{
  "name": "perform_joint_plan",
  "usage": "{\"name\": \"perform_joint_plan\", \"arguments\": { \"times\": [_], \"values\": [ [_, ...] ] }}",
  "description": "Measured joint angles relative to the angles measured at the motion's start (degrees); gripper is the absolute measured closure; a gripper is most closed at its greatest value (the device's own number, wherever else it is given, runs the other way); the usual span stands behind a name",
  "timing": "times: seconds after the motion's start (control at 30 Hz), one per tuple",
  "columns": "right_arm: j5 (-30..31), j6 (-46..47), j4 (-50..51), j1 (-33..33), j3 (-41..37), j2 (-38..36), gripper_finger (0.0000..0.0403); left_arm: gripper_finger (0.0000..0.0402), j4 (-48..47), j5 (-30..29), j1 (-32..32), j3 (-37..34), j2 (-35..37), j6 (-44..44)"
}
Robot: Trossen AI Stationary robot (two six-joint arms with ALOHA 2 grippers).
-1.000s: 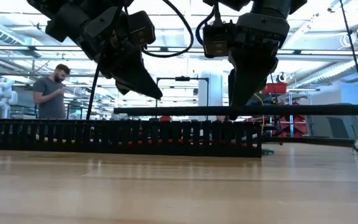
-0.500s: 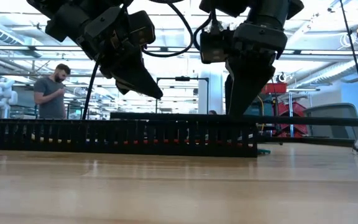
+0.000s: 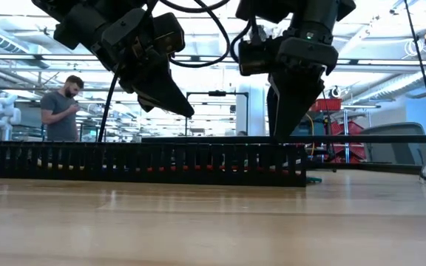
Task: Ziptie cables
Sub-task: Close the black cable duct
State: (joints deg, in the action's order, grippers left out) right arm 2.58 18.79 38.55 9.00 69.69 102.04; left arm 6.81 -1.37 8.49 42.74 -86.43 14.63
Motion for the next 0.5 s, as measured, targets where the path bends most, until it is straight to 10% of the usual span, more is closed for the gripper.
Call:
{"name": "perform_joint_plan", "arguments": {
  "times": [0.5],
  "values": [
    [-3.4,1.7,-3.9,0.1,0.1,2.5,0.0172,0.0401,-0.3,0.0,0.0,0.0,0.0,0.0]
  ]
}}
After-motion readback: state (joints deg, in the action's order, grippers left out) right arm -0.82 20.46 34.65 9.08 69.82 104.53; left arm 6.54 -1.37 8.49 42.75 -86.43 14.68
